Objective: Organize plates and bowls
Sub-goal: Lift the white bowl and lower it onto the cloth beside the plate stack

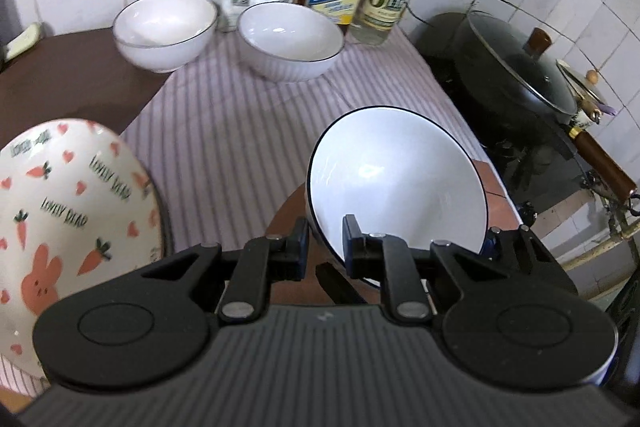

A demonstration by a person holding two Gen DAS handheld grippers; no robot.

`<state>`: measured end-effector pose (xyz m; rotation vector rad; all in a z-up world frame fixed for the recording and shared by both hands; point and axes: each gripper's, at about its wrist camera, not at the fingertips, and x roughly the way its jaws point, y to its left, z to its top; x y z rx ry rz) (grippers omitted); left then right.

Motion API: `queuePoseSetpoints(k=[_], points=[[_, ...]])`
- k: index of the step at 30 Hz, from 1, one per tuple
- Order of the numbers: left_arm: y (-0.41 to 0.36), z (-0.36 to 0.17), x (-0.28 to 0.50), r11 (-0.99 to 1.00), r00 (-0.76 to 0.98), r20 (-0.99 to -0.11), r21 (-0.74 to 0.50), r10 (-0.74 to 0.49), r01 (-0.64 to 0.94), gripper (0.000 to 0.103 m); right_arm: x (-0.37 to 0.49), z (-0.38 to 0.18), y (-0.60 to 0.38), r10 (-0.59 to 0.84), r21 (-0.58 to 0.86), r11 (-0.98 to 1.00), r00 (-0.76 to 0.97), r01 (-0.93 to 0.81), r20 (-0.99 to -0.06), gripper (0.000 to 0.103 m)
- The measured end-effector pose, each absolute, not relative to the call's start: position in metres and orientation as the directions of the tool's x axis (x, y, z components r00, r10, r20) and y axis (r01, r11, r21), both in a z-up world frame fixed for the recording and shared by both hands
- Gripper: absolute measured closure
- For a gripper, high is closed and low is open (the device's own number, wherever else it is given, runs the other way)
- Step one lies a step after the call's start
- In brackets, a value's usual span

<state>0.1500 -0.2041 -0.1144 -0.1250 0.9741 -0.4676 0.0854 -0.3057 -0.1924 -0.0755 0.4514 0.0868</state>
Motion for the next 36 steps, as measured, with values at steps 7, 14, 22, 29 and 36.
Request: queuePoseSetpoints(k=[7, 14, 22, 29, 36], points=[[-0.192, -0.123, 0.152, 0.912, 0.471, -0.786, -0.293, -0.401, 0.288, 0.087, 0.095, -0.199, -0.299, 0.115, -0.048, 0.987, 0.878, -0.155, -0.464, 0.004], [-0.188, -0.134, 0.159, 0.926, 0.467, -0.804, -0.277, -0.369, 0.255, 0.087, 0.109, -0.209, -0.302, 0.172, -0.019, 0.978, 0.848, -0.209, -0.501, 0.004], [-0.186, -0.143, 0.166, 0.928, 0.43, -0.824, -0.299, -0.369, 0.224, 0.086, 0.119, -0.214, -0.3, 0.168, -0.059, 0.97, 0.825, -0.236, -0.54, 0.004], [-0.187, -0.15, 0.17, 0.928, 0.43, -0.824, -0.298, -0.369, 0.224, 0.086, 0.122, -0.216, -0.3, 0.168, -0.056, 0.97, 0.817, -0.237, -0.551, 0.004], [-0.193, -0.151, 0.175, 0.949, 0.379, -0.87, -0.285, -0.315, 0.134, 0.082, 0.098, -0.206, -0.296, 0.141, -0.068, 0.976, 0.836, -0.208, -0.53, 0.004]])
